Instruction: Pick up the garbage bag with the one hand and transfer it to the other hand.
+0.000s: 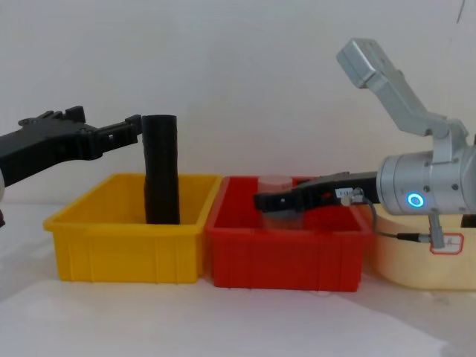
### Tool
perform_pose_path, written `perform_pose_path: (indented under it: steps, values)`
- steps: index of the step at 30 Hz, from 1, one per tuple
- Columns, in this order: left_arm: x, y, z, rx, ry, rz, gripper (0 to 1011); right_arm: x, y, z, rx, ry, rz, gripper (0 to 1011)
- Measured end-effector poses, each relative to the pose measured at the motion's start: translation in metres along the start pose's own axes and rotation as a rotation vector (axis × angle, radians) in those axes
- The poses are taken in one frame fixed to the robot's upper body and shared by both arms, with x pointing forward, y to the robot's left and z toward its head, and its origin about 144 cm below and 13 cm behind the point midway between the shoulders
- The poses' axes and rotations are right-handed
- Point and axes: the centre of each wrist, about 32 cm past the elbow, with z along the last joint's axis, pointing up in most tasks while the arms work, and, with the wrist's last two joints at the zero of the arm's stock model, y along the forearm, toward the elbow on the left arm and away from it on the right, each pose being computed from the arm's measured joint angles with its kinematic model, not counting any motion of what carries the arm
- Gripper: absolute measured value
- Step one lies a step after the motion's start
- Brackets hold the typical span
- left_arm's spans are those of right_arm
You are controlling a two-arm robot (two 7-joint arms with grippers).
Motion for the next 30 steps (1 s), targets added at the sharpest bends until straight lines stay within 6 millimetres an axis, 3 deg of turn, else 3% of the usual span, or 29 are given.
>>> perform_pose_path:
  steps: [17,24,25,30]
  values:
    - [0.0000,0.0000,0.0000,0.000,0.000,0.000,1003,0.0027,0.0021,-0.0035,-0.017,-0.005,-0.007,1001]
    - [0.0000,0.0000,0.0000,0.000,0.000,0.000,1003,0.0033,0.0036,-0.0040,-0.025,-0.007,-0.003,891]
    - [0.0000,0.0000,0.0000,0.000,0.000,0.000,1003,0.0032,0.0039,-0.0040,-0.025,-0.007,-0.002,826]
    - [0.0000,0.0000,0.0000,0.000,0.000,0.000,1003,0.0028,0.0053,-0.0039,-0.028,-0.008,0.003,697]
